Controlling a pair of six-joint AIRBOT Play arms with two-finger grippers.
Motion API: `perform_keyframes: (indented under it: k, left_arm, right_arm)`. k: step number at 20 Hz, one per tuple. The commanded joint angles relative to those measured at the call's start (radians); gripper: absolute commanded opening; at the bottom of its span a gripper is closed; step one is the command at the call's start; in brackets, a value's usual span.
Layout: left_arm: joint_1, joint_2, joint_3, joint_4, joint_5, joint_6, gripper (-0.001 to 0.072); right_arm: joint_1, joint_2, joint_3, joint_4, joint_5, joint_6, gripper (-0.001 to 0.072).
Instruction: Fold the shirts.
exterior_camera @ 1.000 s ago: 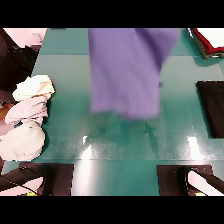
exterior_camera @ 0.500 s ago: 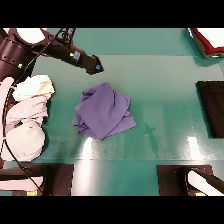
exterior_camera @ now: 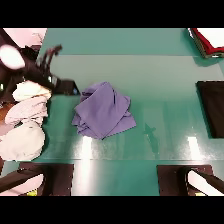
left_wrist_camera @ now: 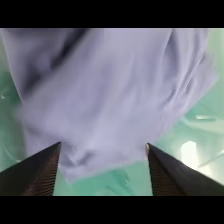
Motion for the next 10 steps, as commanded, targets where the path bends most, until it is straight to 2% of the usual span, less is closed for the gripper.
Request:
perform_keyframes:
  k: [1,4,7,10]
  left_arm:
    - [-0.056,0.193,-0.415,-0.122,0.227,-0.076,0.0603]
    - [-0.164,0.234,-0.602,-0.237,0.378,-0.079,0.0603]
    - [-0.253,0.234,-0.670,-0.239,0.485,-0.131,0.0603]
    - [-0.271,0.234,-0.689,-0.239,0.578,-0.150,0.0603]
  right_arm:
    - [0.000,-0.005,0.001,0.000,0.002,0.000,0.0018]
    - [0.000,-0.020,0.001,0.002,0.014,0.000,0.0018]
    - [0.004,-0.041,0.001,0.004,0.057,0.000,0.0018]
    - [0.004,-0.056,0.001,0.003,0.089,0.000,0.0018]
